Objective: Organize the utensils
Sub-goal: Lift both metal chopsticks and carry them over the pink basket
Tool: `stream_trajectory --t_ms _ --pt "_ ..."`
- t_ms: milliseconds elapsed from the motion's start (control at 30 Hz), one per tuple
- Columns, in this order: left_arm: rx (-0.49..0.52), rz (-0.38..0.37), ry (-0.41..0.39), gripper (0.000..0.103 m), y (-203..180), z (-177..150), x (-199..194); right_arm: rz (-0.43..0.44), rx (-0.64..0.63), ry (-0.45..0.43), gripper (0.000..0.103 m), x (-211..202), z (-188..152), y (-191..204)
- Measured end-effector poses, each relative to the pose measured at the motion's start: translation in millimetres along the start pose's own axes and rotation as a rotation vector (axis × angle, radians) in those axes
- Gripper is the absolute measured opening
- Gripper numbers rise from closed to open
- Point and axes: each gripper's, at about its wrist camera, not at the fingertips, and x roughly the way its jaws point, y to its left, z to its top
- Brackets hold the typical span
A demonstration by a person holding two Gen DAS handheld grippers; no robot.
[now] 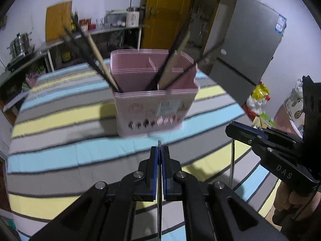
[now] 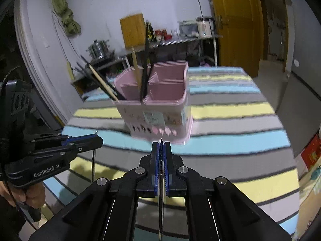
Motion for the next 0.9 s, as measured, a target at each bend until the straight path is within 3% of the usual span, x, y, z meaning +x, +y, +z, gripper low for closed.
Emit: stream_trajectory --t_ms 300,900 --pt "0.013 0.000 -0.099 0.004 -3.9 21.5 -31.4 -0.001 -0.024 -0.088 0.004 -21.9 19.2 12.3" --pt "0.017 -0.006 -0.094 0.004 -8.5 11.4 -42.5 0.002 -0.040 -0.098 0.004 -36.9 11.4 18.8"
